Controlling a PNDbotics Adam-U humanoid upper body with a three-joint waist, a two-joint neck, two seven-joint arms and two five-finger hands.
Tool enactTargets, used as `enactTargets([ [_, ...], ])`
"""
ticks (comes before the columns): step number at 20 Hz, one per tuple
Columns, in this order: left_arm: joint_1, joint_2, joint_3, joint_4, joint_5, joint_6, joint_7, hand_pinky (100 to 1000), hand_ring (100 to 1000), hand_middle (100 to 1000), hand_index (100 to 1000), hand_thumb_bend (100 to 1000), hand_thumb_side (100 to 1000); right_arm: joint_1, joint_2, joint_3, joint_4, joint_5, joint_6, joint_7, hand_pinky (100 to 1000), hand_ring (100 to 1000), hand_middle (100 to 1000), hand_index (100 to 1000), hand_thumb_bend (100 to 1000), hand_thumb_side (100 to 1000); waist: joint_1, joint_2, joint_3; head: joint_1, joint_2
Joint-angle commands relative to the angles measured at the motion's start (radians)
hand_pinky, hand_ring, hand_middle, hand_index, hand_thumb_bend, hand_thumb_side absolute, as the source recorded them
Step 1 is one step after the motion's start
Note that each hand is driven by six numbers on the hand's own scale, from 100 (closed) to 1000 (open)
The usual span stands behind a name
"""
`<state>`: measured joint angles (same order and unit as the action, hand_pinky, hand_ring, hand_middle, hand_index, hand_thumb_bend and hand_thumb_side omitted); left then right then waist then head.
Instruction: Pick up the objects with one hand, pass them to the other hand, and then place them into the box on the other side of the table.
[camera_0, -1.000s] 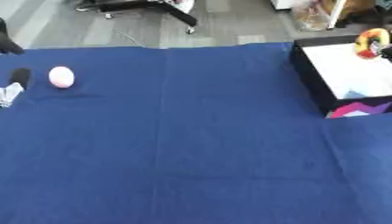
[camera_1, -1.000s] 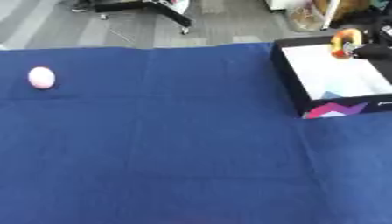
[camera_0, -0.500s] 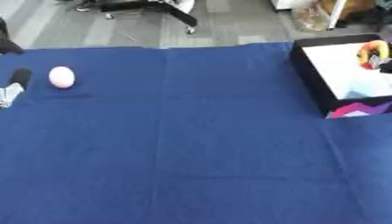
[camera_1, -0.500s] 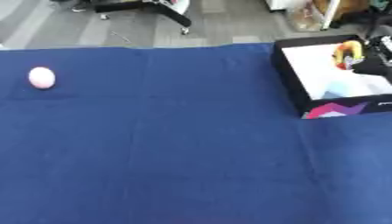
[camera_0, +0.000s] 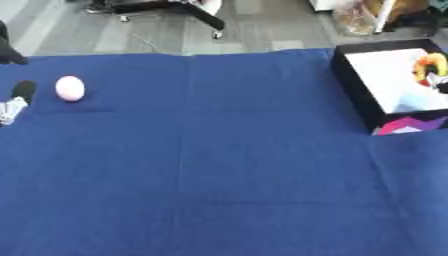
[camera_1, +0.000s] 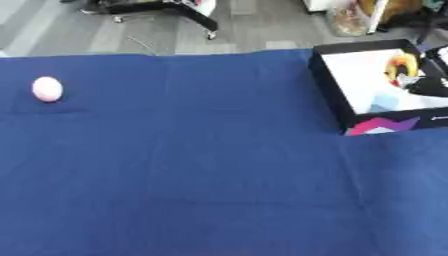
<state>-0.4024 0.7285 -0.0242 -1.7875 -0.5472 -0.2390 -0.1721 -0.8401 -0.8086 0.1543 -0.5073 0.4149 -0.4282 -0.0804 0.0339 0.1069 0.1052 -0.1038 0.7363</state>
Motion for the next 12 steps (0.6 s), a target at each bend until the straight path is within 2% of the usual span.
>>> enactTargets([
  [1,-0.005,0.020,0.019,-0.009,-0.004,0.004,0.003,772,582,573,672,185,375,-0.030,0.018,-0.125,-0.040,0.390,0.022,-0.061,953,872,868,1000,100,209,0.001,-0.013,-0.003,0.007,-0.009],
  [3,-0.002,0.020,0.021,-0.008,-0.005,0.004,0.004,772,582,573,671,183,376,-0.035,0.048,-0.200,-0.048,0.612,0.020,-0.101,944,880,878,1000,100,211,0.002,-0.013,-0.006,0.009,-0.008],
  [5,0.000,0.019,0.022,-0.007,-0.005,0.004,0.004,772,582,573,671,184,377,-0.037,0.060,-0.238,-0.048,0.724,0.007,-0.128,939,883,882,1000,100,208,0.003,-0.014,-0.007,0.010,-0.007],
  [8,0.000,0.019,0.022,-0.006,-0.006,0.004,0.003,773,582,573,671,182,378,-0.040,0.065,-0.256,-0.047,0.794,-0.011,-0.145,929,896,896,1000,100,211,0.002,-0.014,-0.006,0.010,-0.007],
  [12,0.001,0.018,0.022,-0.006,-0.006,0.004,0.001,773,582,573,671,181,380,-0.043,0.065,-0.259,-0.052,0.829,-0.027,-0.150,921,908,909,1000,100,225,0.000,-0.015,-0.005,0.009,-0.006],
])
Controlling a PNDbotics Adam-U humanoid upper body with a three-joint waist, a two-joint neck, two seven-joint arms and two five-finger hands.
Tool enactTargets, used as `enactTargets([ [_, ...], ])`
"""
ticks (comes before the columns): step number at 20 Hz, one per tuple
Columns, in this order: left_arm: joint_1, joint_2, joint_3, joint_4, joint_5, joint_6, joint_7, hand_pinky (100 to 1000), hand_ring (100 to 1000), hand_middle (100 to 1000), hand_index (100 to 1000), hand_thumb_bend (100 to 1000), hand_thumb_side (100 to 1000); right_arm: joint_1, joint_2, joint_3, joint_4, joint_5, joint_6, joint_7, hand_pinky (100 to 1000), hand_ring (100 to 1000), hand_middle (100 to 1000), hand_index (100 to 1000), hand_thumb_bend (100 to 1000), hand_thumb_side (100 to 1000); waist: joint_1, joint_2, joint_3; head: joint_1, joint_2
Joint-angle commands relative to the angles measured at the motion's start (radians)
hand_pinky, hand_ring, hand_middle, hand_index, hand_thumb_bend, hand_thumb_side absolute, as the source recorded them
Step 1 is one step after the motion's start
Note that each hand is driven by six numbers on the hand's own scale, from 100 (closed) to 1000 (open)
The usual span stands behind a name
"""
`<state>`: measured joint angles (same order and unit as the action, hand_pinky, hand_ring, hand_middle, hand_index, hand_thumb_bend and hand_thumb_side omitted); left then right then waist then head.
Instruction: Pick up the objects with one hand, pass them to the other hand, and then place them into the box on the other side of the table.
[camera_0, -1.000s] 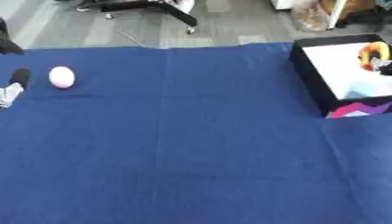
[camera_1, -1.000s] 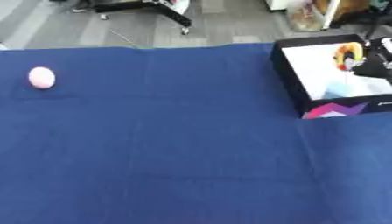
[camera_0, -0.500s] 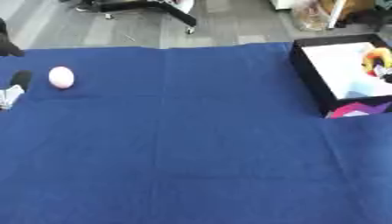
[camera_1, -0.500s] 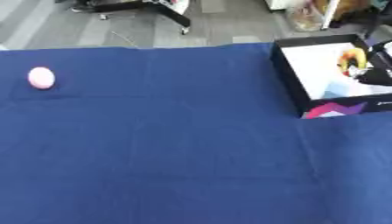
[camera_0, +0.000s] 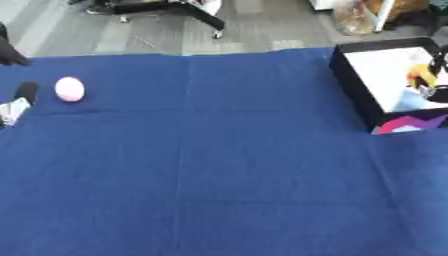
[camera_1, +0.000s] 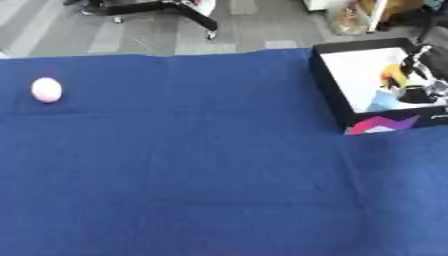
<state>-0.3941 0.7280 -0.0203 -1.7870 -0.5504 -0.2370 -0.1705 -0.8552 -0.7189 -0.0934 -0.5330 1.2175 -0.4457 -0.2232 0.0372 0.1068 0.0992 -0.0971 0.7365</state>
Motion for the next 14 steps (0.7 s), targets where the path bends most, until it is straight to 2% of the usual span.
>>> enactTargets([
  [1,-0.007,0.018,0.018,-0.006,-0.003,0.001,-0.001,773,583,573,672,179,380,-0.028,-0.025,-0.011,-0.029,0.033,-0.013,-0.007,920,911,913,1000,100,230,-0.003,-0.015,0.001,0.002,-0.006],
  [9,-0.005,0.019,0.018,-0.005,-0.003,-0.001,-0.006,774,583,568,671,177,380,-0.034,-0.034,-0.002,-0.076,0.075,-0.062,-0.013,871,943,950,1000,100,258,-0.007,-0.016,0.002,0.003,-0.005],
  [14,-0.002,0.021,0.018,-0.005,-0.004,-0.001,-0.006,774,583,567,671,178,381,-0.035,-0.044,0.012,-0.112,0.137,-0.109,-0.024,833,988,998,1000,100,329,-0.010,-0.017,0.002,0.002,-0.004],
])
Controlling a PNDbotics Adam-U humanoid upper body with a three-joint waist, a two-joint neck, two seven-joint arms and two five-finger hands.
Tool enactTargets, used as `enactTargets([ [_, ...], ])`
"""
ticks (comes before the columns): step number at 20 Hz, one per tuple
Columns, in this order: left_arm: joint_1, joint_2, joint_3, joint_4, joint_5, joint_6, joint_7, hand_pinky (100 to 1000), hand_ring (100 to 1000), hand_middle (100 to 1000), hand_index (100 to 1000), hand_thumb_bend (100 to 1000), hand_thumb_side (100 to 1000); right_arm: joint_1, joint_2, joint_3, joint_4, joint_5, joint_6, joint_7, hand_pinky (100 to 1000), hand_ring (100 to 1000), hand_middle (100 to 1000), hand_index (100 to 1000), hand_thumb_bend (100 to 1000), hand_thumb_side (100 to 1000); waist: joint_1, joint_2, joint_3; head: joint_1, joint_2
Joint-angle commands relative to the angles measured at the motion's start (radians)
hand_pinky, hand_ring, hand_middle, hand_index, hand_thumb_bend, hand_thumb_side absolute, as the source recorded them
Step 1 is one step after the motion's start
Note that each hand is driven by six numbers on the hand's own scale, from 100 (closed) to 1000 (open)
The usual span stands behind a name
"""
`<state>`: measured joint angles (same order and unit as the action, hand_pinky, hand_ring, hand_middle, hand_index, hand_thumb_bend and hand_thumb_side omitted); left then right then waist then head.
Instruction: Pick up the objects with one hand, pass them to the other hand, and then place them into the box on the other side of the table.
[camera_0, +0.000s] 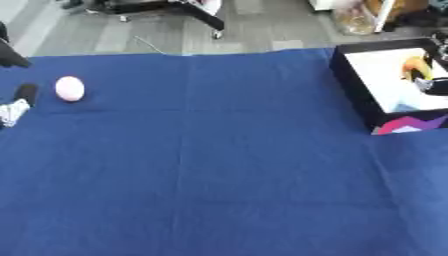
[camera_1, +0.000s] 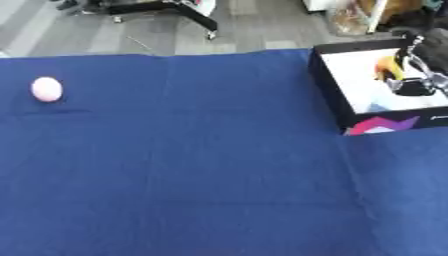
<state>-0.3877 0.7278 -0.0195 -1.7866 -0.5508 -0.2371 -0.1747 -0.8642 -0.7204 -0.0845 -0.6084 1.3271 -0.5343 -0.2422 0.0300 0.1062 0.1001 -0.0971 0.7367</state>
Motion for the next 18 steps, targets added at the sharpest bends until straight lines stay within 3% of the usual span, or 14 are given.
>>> enactTargets([
  [1,-0.009,0.022,0.017,-0.006,-0.003,-0.001,-0.002,774,583,567,671,177,380,-0.027,-0.044,0.006,-0.044,0.040,-0.029,-0.004,826,993,1000,1000,100,349,-0.003,-0.017,0.001,0.002,-0.004],
  [5,-0.008,0.023,0.017,-0.006,-0.003,-0.002,-0.002,774,583,567,671,177,380,-0.029,-0.049,0.015,-0.068,0.087,-0.054,0.006,818,1000,1000,1000,100,437,-0.005,-0.019,0.002,0.003,-0.003],
  [9,-0.006,0.024,0.017,-0.006,-0.003,-0.003,-0.003,774,583,567,671,176,380,-0.029,-0.051,0.015,-0.083,0.135,-0.062,0.019,810,1000,1000,1000,170,586,-0.006,-0.020,0.002,0.003,-0.002],
  [18,-0.003,0.027,0.017,-0.006,-0.004,-0.004,-0.002,774,583,566,671,176,380,-0.027,-0.052,0.010,-0.078,0.150,-0.053,0.005,807,1000,1000,1000,140,525,-0.006,-0.021,0.000,0.006,-0.004],
])
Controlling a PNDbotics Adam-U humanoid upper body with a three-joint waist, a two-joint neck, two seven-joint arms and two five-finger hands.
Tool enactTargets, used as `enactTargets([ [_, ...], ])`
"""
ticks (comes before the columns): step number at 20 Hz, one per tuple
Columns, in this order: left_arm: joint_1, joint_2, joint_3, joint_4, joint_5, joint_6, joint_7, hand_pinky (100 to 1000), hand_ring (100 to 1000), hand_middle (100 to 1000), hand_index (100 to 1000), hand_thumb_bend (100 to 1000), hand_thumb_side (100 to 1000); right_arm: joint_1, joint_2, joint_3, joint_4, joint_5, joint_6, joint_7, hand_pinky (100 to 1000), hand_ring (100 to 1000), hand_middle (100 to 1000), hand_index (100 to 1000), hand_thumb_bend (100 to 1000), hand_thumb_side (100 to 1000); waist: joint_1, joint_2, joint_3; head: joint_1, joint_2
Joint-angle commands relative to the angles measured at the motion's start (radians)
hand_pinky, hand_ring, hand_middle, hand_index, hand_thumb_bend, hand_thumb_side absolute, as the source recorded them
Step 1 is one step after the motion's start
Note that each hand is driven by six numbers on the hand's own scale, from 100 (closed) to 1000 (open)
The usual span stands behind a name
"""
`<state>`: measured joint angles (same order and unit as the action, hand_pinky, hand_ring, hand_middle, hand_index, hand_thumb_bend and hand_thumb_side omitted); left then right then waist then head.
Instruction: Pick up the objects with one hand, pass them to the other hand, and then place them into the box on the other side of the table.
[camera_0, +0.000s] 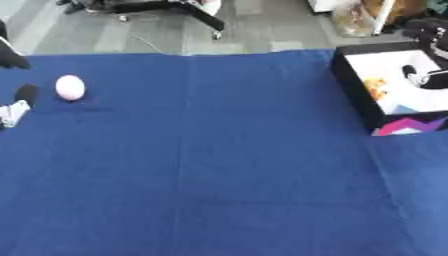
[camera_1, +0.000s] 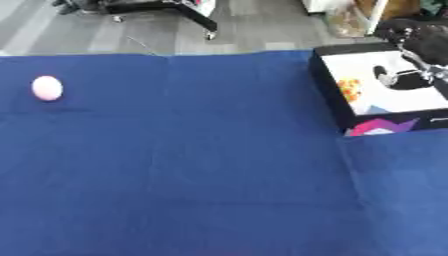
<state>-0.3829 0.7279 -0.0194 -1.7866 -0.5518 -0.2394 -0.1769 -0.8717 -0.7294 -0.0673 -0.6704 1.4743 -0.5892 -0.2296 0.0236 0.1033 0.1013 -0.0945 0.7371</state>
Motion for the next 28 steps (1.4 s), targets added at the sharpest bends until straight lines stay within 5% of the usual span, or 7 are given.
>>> enactTargets([
  [1,-0.008,0.028,0.017,-0.006,-0.004,-0.002,0.000,774,583,566,671,176,380,-0.019,-0.044,-0.007,-0.019,-0.001,0.000,-0.010,807,1000,1000,1000,129,502,0.001,-0.018,-0.001,0.004,-0.005],
  [4,-0.007,0.029,0.019,-0.003,-0.006,-0.001,0.002,774,583,565,671,176,380,-0.015,-0.046,-0.009,-0.032,-0.025,-0.010,-0.014,809,1000,1000,1000,100,445,0.002,-0.018,-0.003,0.005,-0.006],
  [5,-0.007,0.030,0.020,-0.001,-0.007,0.000,0.003,774,583,565,671,178,380,-0.012,-0.048,-0.010,-0.043,-0.042,-0.017,-0.020,814,1000,1000,1000,100,329,0.003,-0.018,-0.004,0.007,-0.007],
  [6,-0.007,0.031,0.021,0.002,-0.009,0.001,0.005,774,583,565,672,178,381,-0.005,-0.051,-0.011,-0.059,-0.067,-0.026,-0.026,812,999,1000,1000,100,307,0.003,-0.017,-0.005,0.009,-0.008],
  [11,-0.017,0.032,0.032,0.030,-0.022,0.021,0.020,769,581,563,671,194,387,0.053,-0.077,0.000,-0.188,-0.285,-0.080,-0.039,848,928,947,1000,100,169,0.007,-0.014,-0.010,0.021,-0.010],
  [21,-0.099,0.023,0.031,0.170,-0.058,0.092,0.062,759,579,566,687,314,504,0.199,-0.121,0.059,-0.534,-0.840,-0.148,0.185,906,810,846,1000,100,242,0.013,-0.008,-0.027,0.078,-0.014],
  [28,-0.219,-0.007,0.018,0.386,-0.099,0.218,0.127,752,594,583,719,336,565,0.267,-0.132,0.068,-0.773,-1.155,-0.128,0.374,914,786,819,978,100,285,0.018,0.005,-0.047,0.155,-0.023],
])
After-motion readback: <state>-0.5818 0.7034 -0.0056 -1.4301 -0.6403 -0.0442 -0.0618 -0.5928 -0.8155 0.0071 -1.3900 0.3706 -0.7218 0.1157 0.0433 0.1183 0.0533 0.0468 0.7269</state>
